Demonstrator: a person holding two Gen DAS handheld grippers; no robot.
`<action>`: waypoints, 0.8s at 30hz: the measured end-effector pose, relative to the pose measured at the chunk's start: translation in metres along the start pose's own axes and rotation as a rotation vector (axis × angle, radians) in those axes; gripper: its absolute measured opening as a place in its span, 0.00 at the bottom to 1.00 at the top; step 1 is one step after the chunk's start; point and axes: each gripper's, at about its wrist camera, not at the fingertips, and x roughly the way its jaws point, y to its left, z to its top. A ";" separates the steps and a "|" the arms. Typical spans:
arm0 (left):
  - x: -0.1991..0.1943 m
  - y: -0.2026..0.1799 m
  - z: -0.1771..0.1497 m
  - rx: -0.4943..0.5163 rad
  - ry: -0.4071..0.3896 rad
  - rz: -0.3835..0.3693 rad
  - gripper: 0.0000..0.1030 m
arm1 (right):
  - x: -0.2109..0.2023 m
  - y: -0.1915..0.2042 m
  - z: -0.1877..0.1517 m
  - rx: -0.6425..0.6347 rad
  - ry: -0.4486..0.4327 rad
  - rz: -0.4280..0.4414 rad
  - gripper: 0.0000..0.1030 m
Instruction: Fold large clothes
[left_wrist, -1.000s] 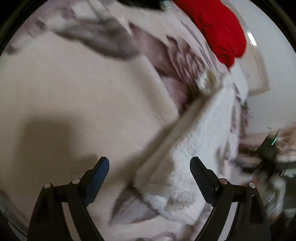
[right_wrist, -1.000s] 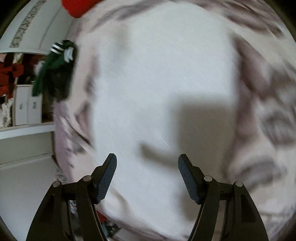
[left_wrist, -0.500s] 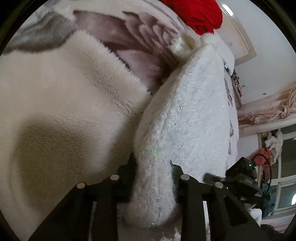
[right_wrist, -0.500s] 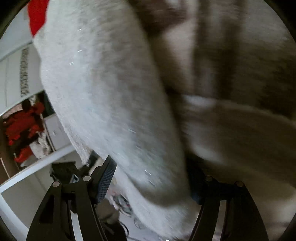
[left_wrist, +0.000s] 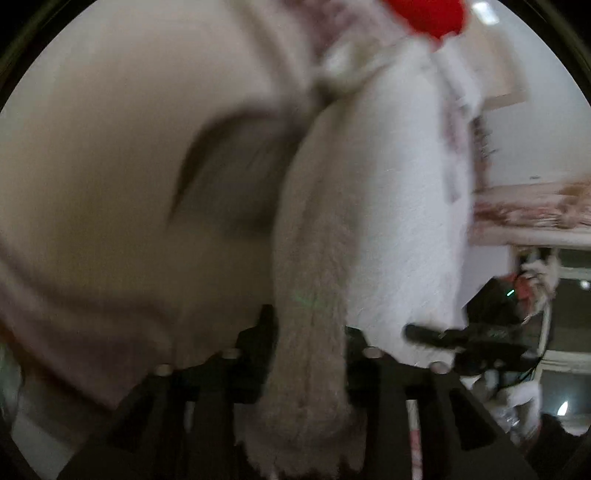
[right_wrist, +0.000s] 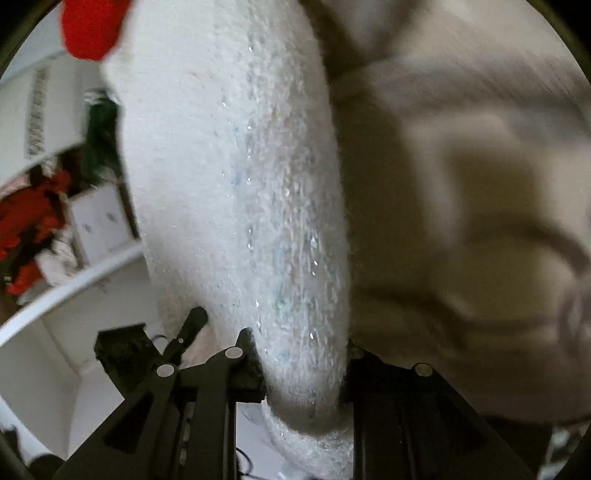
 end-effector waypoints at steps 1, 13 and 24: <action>0.006 0.005 -0.002 -0.019 0.037 0.032 0.33 | 0.004 -0.013 -0.007 0.021 0.034 -0.047 0.24; -0.086 -0.014 0.095 0.000 -0.405 0.044 0.51 | -0.091 0.054 0.046 -0.183 -0.117 -0.240 0.46; -0.029 -0.082 0.189 0.230 -0.334 0.154 0.51 | 0.053 0.242 0.210 -0.404 -0.106 -0.323 0.43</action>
